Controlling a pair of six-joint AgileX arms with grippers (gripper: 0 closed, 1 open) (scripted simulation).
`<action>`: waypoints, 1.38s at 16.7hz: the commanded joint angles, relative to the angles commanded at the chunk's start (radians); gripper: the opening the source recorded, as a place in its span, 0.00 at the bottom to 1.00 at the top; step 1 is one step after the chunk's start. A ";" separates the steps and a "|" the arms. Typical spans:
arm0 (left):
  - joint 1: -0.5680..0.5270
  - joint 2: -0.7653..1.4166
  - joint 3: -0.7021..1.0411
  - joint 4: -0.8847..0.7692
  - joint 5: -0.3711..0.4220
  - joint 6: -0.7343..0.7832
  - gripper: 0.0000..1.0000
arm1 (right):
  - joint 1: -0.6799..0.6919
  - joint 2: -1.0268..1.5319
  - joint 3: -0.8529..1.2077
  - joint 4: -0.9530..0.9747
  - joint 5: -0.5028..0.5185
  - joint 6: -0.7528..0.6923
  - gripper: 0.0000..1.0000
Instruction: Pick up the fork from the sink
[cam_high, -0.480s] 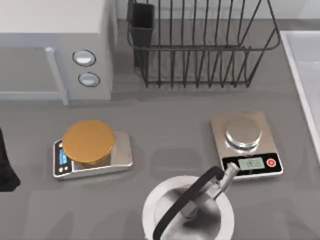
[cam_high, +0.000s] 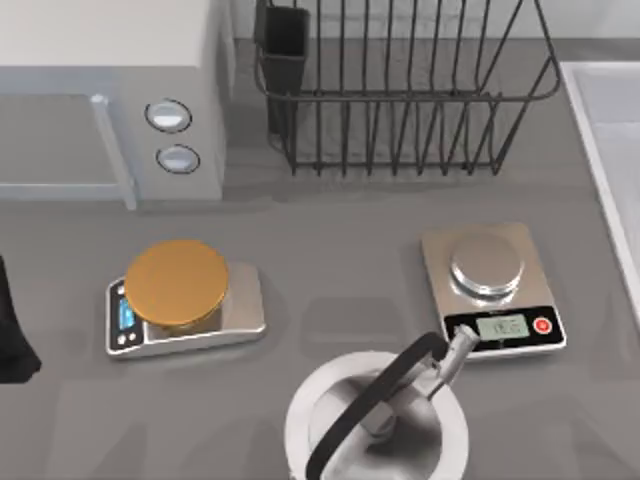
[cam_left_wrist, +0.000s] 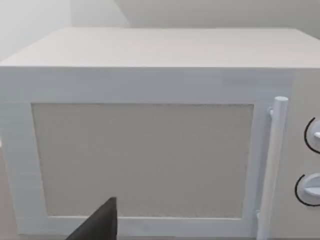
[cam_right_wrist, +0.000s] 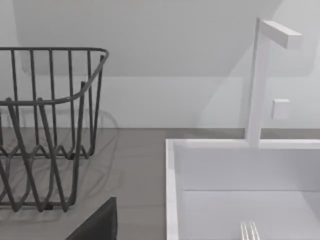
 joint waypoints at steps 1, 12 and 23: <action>0.000 0.000 0.000 0.000 0.000 0.000 1.00 | 0.000 0.000 0.000 0.000 0.000 0.000 1.00; 0.000 0.000 0.000 0.000 0.000 0.000 1.00 | 0.000 0.000 0.000 0.000 0.000 0.000 1.00; 0.000 0.000 0.000 0.000 0.000 0.000 1.00 | -0.022 0.268 0.236 -0.139 0.001 -0.019 1.00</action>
